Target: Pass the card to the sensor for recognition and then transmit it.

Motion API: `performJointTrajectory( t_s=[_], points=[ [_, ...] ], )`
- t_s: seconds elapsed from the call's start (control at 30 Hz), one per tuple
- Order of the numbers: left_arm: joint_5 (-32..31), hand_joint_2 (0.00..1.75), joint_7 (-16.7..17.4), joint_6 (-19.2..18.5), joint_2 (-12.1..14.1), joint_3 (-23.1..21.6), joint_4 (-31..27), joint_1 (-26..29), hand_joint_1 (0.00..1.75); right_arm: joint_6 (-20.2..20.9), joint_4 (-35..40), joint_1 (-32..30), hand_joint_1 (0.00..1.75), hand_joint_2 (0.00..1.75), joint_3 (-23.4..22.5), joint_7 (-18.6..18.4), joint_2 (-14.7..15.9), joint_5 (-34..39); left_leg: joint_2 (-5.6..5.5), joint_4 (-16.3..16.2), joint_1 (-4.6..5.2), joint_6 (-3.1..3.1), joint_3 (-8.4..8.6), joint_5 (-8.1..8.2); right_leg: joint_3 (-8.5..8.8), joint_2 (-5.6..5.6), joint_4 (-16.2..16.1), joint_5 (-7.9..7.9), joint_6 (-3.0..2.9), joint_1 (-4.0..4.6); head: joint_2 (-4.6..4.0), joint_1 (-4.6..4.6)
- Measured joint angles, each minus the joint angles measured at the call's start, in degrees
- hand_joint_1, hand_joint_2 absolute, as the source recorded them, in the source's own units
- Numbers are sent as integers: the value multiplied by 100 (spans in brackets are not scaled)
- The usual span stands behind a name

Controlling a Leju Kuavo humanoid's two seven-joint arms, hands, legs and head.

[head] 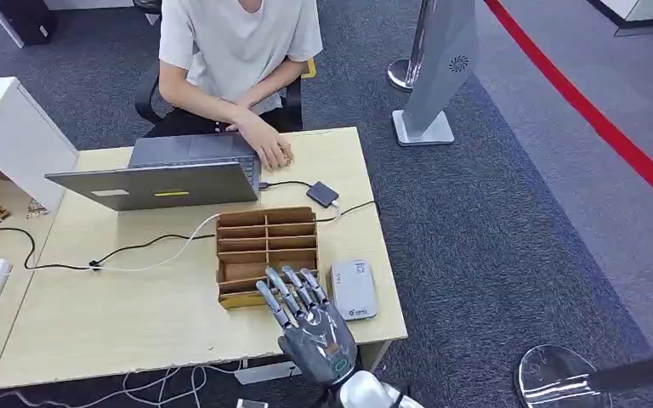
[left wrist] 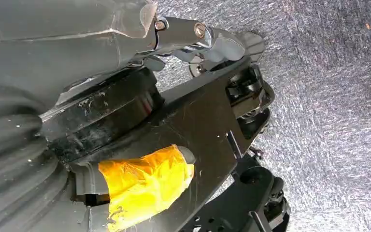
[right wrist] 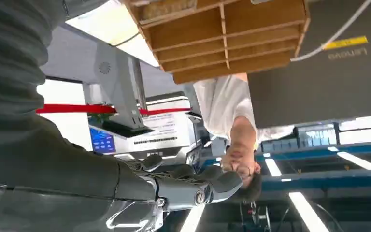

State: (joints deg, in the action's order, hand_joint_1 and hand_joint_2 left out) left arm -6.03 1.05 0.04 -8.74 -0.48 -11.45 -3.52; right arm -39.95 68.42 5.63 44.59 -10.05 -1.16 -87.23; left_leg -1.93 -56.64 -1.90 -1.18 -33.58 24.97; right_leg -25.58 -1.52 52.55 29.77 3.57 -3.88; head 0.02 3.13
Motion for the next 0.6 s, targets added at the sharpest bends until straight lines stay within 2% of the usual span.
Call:
performJointTrajectory(
  t_s=[0.3,0.6],
  points=[
    [-118,175,79,-20,-15,-2,0,-44,0,0,-407,168,0,175,245,-662,-11,0,0,0,0,0,0,0,0,0,0,0,0,0,0,0],
    [-179,175,186,-20,-22,-2,0,-99,0,0,-820,311,0,175,286,-839,-131,0,0,0,0,0,0,0,0,0,0,0,0,0,0,-2]
  ],
)
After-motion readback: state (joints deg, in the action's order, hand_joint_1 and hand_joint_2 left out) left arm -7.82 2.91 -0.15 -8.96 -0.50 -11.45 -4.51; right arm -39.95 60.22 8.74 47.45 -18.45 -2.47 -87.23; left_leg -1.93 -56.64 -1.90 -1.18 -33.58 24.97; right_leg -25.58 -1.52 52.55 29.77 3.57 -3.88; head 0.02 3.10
